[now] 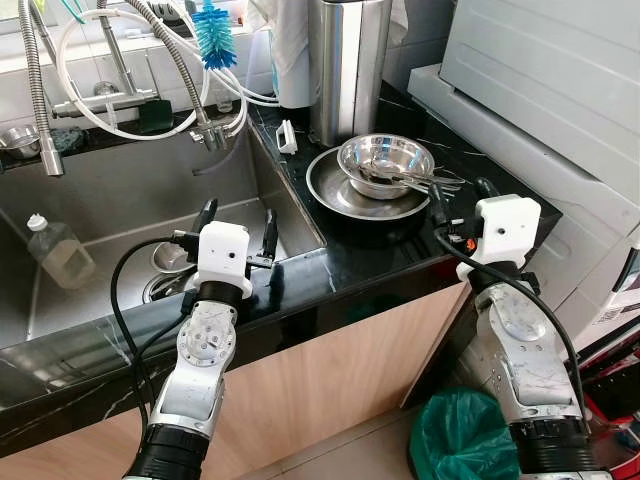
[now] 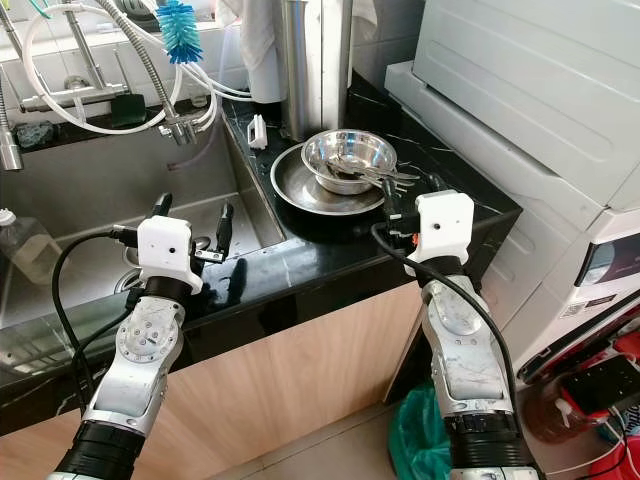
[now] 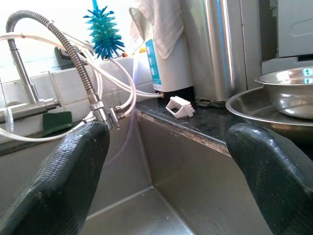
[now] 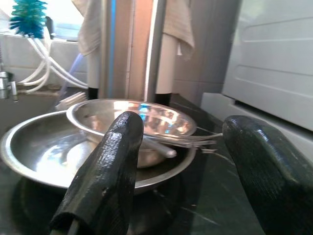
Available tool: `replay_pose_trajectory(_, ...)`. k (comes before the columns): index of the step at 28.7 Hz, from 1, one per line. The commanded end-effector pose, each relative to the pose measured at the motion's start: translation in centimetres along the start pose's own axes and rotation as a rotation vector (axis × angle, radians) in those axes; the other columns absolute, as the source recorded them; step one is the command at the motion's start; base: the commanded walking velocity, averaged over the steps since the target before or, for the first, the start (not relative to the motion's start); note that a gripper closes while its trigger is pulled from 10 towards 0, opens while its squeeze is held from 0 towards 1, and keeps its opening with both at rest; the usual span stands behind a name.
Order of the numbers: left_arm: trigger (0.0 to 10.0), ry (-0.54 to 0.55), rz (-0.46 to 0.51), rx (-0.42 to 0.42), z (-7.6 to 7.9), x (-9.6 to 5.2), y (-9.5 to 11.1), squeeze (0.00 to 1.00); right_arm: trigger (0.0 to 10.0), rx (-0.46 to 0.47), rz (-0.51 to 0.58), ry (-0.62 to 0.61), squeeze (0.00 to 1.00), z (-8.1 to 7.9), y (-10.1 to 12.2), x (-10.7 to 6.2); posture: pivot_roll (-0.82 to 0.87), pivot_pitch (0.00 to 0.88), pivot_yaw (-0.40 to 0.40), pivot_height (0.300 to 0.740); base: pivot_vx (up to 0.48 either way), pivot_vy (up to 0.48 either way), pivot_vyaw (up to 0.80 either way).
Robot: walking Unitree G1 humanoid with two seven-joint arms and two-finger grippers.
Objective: Kitchen organization
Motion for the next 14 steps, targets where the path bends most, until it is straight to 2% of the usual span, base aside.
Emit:
replay_pose_trajectory(1, 10.0, 0.003, 0.006, 0.009, -0.11, 0.04, 0.25, 0.00, 10.0, -0.001, -0.015, 0.021, 0.00, -0.39, -0.17, 0.08, 0.04, 0.066, 0.021, 0.740, 0.000, 0.000, 0.00)
replay_pose_trajectory(14, 10.0, 0.008, 0.006, 0.006, -0.16, 0.03, 0.31, 0.00, 10.0, -0.001, -0.033, 0.073, 0.00, -1.32, -0.39, -0.04, 0.03, 0.067, 0.021, 0.740, 0.000, 0.000, 0.00)
Point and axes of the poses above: a point about 5 cm out from each wrist's last joint towards the gripper, its own x axis pointing out of the wrist towards the gripper, its own y axis along the axis of the wrist's last joint, z = x × y, the point moved 4 cm from there along x, pointing out of the wrist towards the gripper, and after that the axes turned 14 degrees about x, right-handed, at the moved point
